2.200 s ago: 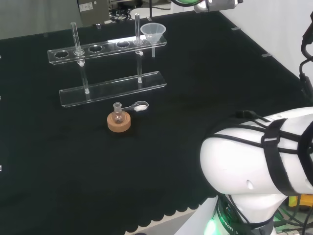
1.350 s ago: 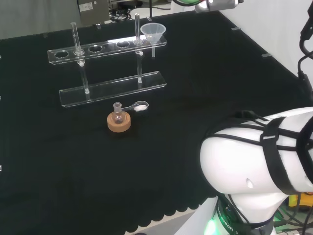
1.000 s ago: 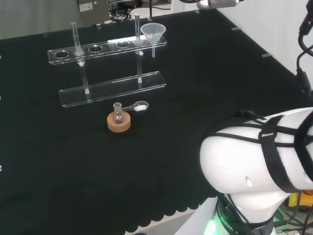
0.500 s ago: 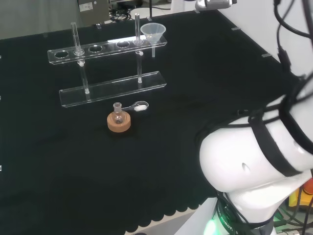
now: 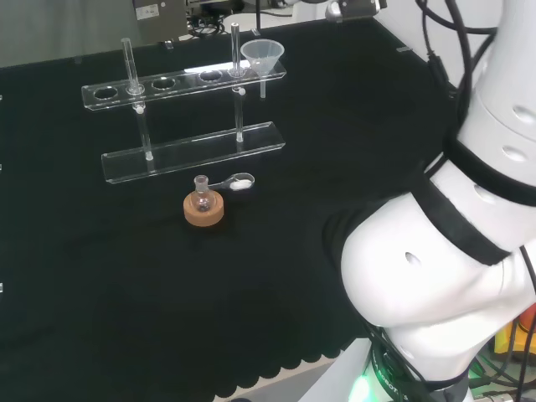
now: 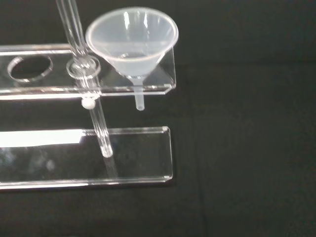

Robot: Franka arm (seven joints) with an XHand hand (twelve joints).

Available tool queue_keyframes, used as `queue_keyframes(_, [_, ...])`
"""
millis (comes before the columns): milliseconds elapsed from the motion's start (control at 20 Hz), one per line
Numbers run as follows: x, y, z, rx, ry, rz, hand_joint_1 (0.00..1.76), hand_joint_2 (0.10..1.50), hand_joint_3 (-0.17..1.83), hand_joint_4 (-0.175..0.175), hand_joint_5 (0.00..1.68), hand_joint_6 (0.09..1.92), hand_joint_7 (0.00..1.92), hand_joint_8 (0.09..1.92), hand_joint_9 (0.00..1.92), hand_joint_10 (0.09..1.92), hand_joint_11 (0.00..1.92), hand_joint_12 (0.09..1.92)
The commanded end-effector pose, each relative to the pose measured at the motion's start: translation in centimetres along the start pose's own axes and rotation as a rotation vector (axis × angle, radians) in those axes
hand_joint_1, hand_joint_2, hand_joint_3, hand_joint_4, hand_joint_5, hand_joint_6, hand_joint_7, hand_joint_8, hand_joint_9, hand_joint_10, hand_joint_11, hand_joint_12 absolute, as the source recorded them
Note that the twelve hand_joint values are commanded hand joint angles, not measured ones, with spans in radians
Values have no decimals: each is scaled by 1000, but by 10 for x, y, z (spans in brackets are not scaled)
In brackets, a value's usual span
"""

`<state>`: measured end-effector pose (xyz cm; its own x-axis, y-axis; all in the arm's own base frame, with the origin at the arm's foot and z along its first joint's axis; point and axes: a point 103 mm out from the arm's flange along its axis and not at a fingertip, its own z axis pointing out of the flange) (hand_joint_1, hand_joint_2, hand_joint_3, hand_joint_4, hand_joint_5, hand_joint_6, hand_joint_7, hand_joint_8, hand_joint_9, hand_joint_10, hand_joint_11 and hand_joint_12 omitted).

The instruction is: Pick up the funnel from the transparent funnel stand.

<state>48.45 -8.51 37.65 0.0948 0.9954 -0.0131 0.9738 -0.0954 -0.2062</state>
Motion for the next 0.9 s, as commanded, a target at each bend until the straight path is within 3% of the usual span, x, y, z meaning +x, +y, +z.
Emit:
queue_keyframes(50, [13,59,15,114,-53,-65,346,987,308,16,188,87,0,430,185,679,26,1492])
queue_keyframes(200, [17,69,16,122,-54,-69,440,911,305,29,167,87,0,382,166,697,92,1517])
queue_keyframes(400, [15,80,18,178,-78,-75,571,803,386,34,160,87,0,391,168,722,195,1525])
queue_keyframes(550, [15,88,22,247,-75,-71,593,756,456,33,159,87,0,435,183,731,210,1527])
queue_keyframes(700, [22,97,29,274,-72,-84,588,731,490,39,131,87,0,444,153,756,216,1529])
queue_keyframes(900, [21,109,30,308,-88,-81,572,704,506,44,85,87,0,292,70,801,222,1537])
